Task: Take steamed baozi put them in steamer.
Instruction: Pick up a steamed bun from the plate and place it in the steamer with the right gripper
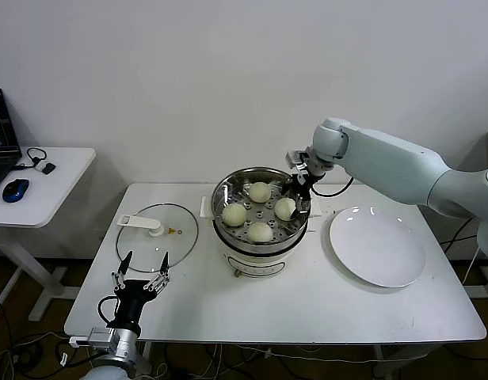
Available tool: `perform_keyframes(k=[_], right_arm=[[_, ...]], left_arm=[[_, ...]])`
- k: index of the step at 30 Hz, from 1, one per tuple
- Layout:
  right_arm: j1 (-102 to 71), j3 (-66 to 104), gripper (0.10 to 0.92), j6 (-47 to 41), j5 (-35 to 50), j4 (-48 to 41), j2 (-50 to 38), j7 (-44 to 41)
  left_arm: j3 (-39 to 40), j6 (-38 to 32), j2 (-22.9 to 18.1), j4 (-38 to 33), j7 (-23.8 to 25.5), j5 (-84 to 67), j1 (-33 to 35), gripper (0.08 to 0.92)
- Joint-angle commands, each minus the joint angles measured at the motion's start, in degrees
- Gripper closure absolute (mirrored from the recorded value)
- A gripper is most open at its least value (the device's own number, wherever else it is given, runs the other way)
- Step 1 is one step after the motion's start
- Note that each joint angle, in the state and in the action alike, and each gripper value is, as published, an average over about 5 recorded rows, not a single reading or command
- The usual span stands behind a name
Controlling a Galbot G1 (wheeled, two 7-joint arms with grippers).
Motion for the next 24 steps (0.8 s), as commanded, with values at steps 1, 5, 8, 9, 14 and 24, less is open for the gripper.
perform_keyframes(k=[1, 5, 8, 9, 14, 24], right_arm=[[0.93, 0.09, 0.203, 0.31, 0.63, 0.02, 0.09, -0.35], [2.69, -0.06, 0.203, 0.39, 2.33, 1.03, -0.33, -0.57], [4.13, 0.03, 0.203, 0.29, 3.9, 3.04, -1.38, -0.49], [4.49, 0.3, 0.203, 0.22, 4.41, 3.76, -1.85, -0.32], [4.97, 3.68, 0.203, 0.32, 5.72, 6.89, -5.35, 1.22], [-1.77, 17.51, 0.203, 1.29, 5.35, 15.02, -16.21, 9.25]], left_arm=[[0.2, 0.2, -0.04, -0.21, -0.01, 0.13, -0.06, 0.177], [0.18, 0.25, 0.02, -0.31, -0.01, 0.18, -0.06, 0.177], [0.15, 0.24, 0.05, -0.37, -0.01, 0.19, 0.0, 0.177], [0.15, 0.23, 0.05, -0.38, 0.0, 0.2, 0.01, 0.177], [0.17, 0.43, 0.08, -0.64, -0.02, 0.18, -0.1, 0.177], [0.31, 0.59, 0.17, -0.85, -0.09, 0.3, -0.39, 0.177]])
